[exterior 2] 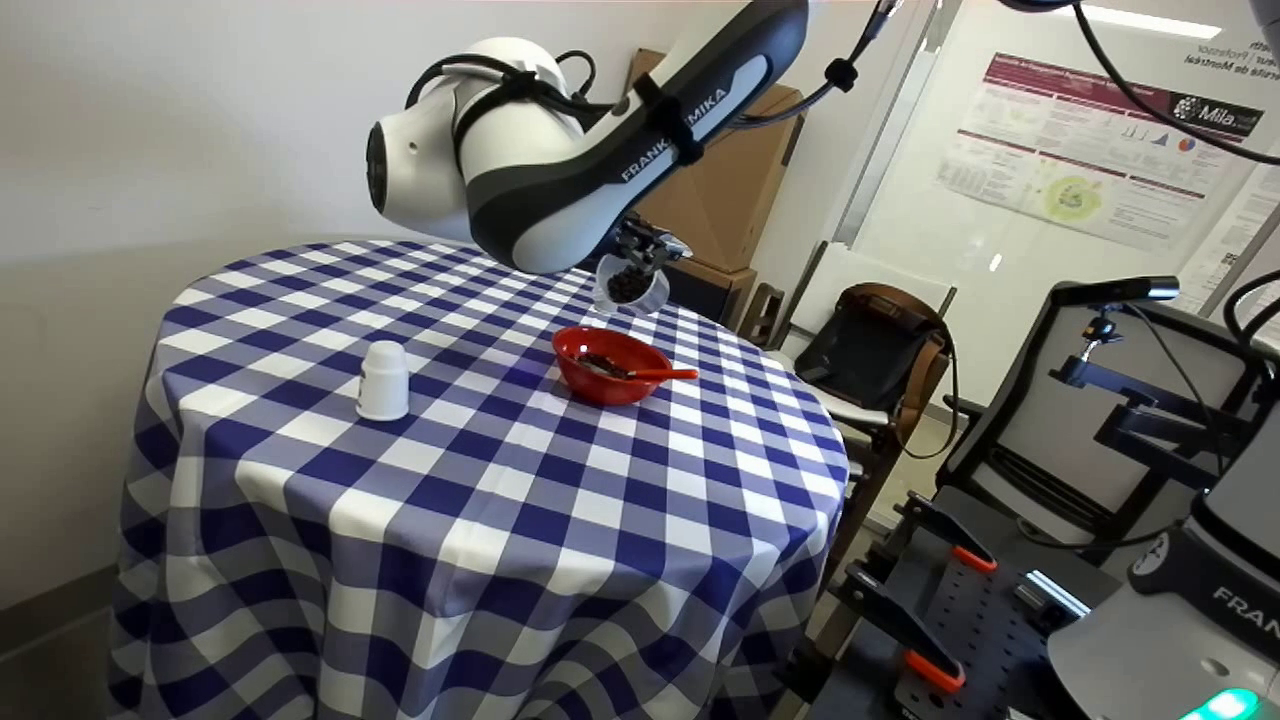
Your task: Pick up the jug and pour some of its contents into the bow
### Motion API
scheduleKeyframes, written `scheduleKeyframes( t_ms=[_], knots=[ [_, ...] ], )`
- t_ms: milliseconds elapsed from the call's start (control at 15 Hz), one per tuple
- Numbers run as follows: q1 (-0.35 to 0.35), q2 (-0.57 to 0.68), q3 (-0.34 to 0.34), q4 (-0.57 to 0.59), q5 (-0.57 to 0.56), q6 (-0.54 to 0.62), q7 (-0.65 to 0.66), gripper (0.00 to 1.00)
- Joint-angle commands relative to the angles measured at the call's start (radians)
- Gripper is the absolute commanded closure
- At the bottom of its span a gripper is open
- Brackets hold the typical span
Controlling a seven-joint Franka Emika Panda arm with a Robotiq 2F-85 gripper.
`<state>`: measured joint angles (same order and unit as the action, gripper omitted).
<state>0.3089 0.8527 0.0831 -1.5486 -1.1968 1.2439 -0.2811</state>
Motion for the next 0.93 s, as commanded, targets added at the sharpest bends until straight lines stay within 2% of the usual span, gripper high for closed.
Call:
scheduleKeyframes(
  t_ms=[0, 867],
  knots=[
    [0.03, 0.067, -0.003, 0.045, -0.081, -0.088, 0.036, 0.88],
    [0.056, 0.154, 0.009, 0.021, -0.242, -0.203, 0.077, 0.88]
  ],
)
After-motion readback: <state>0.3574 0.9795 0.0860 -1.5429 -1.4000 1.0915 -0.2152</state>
